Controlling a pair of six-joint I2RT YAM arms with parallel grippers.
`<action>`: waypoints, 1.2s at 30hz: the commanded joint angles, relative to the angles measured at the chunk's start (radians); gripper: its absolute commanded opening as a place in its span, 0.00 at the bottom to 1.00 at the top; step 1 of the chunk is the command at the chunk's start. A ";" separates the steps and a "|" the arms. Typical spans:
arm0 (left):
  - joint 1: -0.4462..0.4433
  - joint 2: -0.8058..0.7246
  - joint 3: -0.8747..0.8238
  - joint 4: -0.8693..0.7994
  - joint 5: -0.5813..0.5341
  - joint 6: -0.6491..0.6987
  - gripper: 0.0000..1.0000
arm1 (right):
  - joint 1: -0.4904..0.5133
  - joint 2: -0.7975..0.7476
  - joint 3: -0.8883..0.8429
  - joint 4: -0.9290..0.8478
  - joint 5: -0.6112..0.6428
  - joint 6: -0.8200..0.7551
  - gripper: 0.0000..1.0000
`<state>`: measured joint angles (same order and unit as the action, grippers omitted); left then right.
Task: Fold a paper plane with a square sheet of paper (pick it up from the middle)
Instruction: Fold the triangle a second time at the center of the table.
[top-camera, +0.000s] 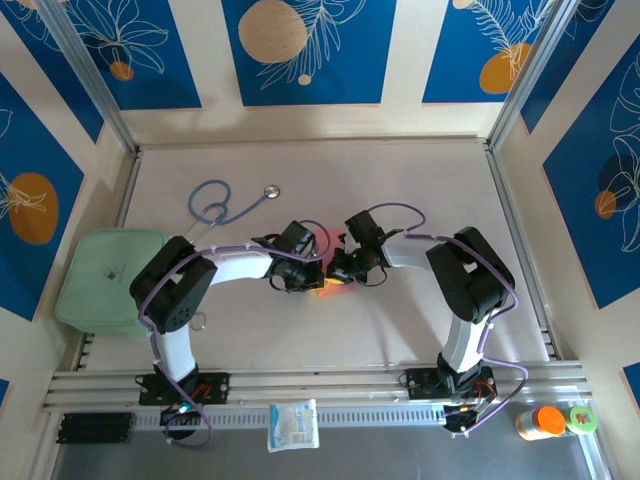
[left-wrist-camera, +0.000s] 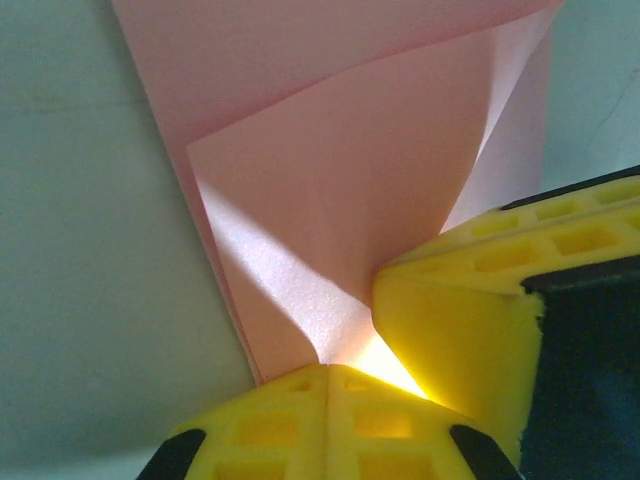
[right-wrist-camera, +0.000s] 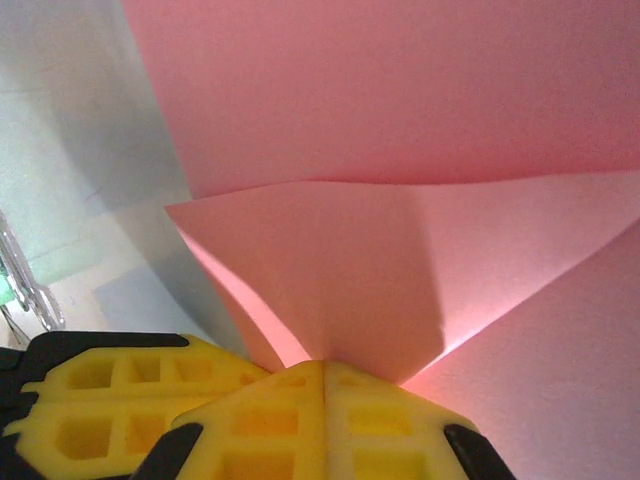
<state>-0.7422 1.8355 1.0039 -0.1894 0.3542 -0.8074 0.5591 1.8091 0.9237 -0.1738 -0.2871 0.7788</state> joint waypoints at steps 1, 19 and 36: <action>-0.010 0.007 -0.035 -0.047 -0.036 -0.009 0.00 | 0.006 0.040 0.010 -0.039 -0.012 -0.027 0.03; -0.011 0.003 -0.136 -0.062 -0.052 -0.041 0.00 | -0.196 0.122 0.061 0.067 -0.017 -0.114 0.04; -0.010 0.009 -0.110 -0.044 -0.031 -0.020 0.00 | -0.326 0.079 0.105 0.071 -0.021 -0.117 0.04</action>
<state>-0.7422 1.8091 0.9249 -0.0616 0.3408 -0.8398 0.2440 1.9297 1.0355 -0.1143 -0.3725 0.6792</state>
